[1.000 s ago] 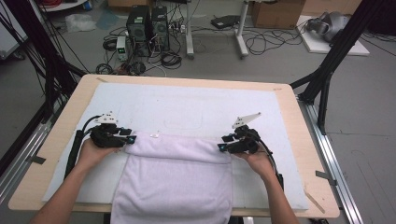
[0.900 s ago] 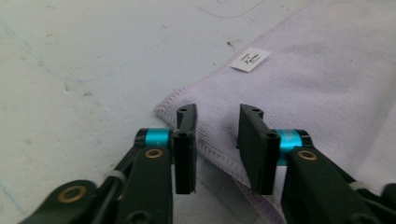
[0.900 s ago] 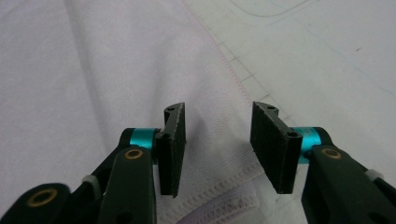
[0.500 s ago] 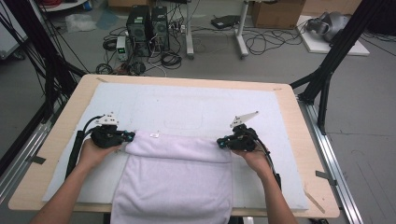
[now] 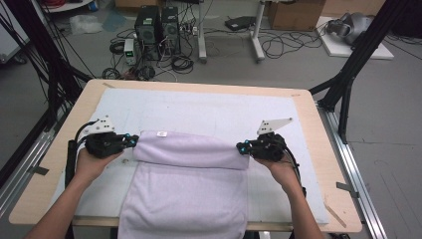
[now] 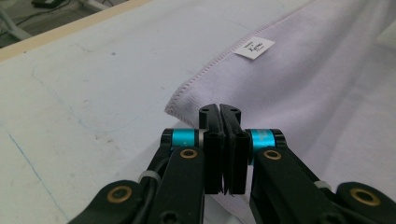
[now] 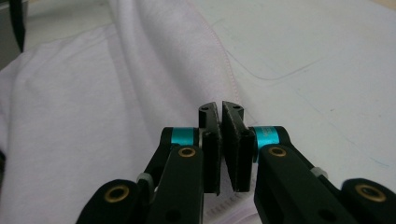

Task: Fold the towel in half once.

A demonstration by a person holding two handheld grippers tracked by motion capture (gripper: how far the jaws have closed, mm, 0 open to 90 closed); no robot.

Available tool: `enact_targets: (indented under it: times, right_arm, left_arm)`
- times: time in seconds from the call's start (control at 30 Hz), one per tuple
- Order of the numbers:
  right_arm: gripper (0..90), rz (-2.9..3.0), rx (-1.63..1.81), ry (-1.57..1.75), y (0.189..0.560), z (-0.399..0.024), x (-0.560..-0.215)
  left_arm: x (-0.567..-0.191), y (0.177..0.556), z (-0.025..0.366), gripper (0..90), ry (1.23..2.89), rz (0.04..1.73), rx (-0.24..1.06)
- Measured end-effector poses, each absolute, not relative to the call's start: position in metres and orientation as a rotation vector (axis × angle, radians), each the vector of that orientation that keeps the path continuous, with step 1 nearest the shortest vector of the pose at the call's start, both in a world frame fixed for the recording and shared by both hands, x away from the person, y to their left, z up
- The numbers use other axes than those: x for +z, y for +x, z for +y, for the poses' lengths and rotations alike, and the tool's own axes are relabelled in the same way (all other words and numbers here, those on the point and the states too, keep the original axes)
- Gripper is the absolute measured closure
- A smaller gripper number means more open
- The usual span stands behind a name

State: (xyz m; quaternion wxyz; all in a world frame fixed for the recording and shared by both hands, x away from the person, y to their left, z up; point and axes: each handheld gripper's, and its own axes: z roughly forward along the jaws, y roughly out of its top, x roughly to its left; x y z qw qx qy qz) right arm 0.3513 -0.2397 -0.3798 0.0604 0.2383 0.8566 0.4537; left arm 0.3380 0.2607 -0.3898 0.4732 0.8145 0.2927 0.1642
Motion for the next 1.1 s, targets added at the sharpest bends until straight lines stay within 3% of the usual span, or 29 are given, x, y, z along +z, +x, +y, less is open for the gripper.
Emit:
enact_targets:
  times: [0.23,0.37,0.87,1.0,1.1]
  right_arm:
    - [83.0,2.635,1.442,0.543,0.291,-0.242,-0.374]
    - [74.3,2.638,1.469,0.516,0.272,-0.247,-0.377]
    - [64.9,2.624,1.262,0.677,0.324,-0.24,-0.399]
    - [55.5,2.608,1.23,0.755,0.34,-0.246,-0.408]
    - [51.9,2.613,1.203,0.783,0.348,-0.248,-0.415]
  left_arm:
    - [-0.395,0.274,0.268,85.5,2.003,0.614,0.394]
    - [-0.4,0.257,0.268,69.6,2.042,0.6,0.396]
    - [-0.411,0.314,0.251,62.9,2.055,0.71,0.403]
    - [-0.419,0.333,0.245,50.0,2.072,0.755,0.383]
    - [-0.424,0.345,0.243,45.6,2.082,0.776,0.365]
